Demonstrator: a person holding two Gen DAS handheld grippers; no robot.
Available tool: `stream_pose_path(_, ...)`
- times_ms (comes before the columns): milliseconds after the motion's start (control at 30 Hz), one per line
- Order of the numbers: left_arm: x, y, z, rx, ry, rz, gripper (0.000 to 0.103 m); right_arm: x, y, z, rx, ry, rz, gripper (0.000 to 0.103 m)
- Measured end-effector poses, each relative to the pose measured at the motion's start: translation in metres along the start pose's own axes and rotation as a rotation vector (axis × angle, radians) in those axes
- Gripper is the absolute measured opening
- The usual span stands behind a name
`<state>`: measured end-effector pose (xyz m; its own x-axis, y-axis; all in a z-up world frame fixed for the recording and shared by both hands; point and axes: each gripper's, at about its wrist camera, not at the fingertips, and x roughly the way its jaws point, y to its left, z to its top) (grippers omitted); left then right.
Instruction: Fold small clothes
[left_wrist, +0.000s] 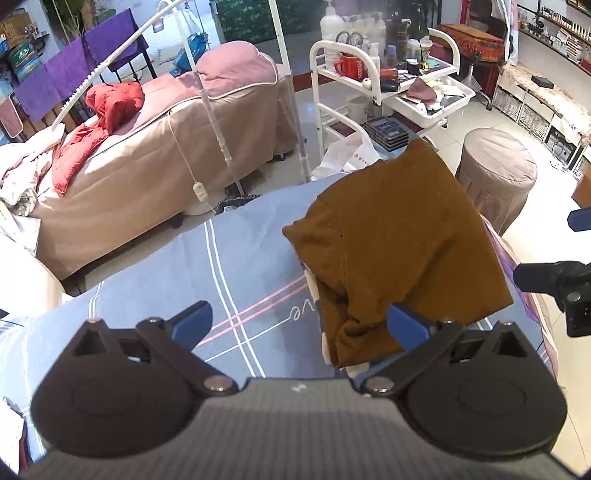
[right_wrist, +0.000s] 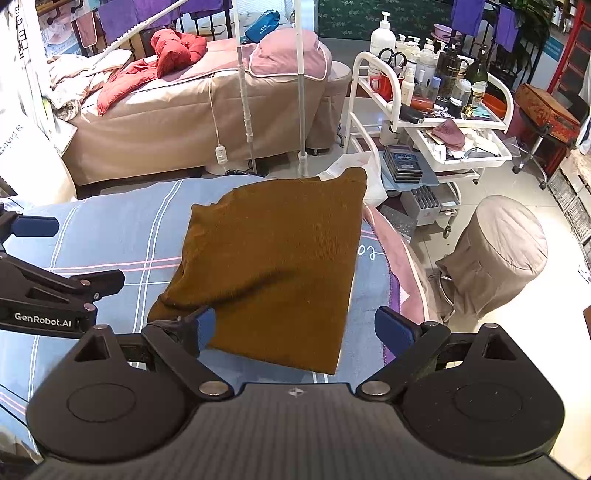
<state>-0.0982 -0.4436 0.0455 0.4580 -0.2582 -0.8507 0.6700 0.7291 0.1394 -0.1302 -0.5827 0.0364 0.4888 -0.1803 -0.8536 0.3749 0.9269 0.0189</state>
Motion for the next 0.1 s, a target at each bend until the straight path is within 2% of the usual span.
stream_pose_path(100, 0.0004, 0.0016, -0.0005, -0.009, 0.005, 0.002, 0.103, 0.0000, 0.0000, 0.0000, -0.001, 0.000, 0.000, 0.103)
